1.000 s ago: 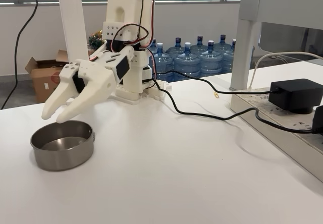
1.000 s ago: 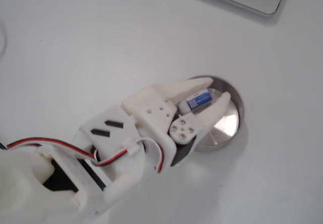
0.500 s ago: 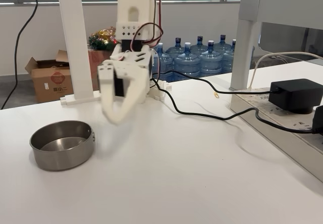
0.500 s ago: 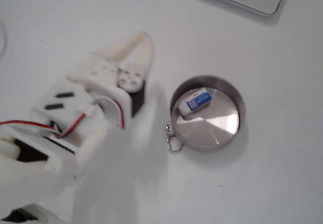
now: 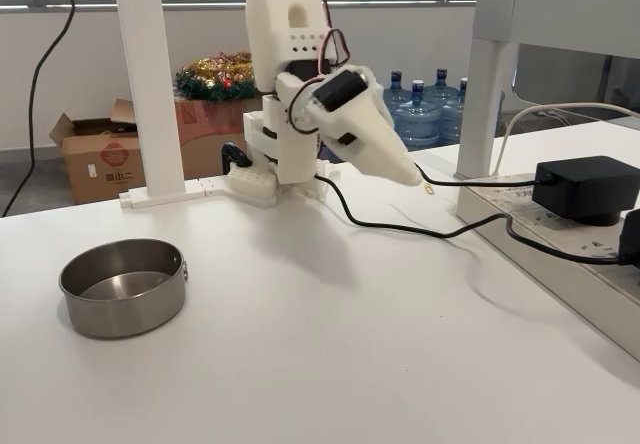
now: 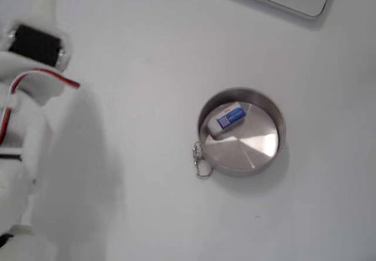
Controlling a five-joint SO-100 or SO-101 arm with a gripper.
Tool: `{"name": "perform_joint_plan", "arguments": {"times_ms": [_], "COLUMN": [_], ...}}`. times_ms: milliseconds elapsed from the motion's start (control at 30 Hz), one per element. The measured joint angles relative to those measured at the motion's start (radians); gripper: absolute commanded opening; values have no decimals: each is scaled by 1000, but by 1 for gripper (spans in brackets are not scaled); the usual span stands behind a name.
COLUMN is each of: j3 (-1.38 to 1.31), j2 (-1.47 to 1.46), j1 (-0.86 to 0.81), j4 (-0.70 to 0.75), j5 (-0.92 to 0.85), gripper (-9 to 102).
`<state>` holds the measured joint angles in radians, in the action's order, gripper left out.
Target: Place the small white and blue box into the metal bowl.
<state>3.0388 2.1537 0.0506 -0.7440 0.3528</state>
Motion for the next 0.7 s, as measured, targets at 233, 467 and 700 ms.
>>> {"name": "perform_joint_plan", "arguments": {"times_ms": [233, 467, 700], "j3": [115, 129, 126], "j2": [541, 1141, 1331], "j1": [112, 118, 117], "j4": [522, 1262, 1776], "j5": [-364, -356, -356], "gripper": [-4, -4, -4]}}
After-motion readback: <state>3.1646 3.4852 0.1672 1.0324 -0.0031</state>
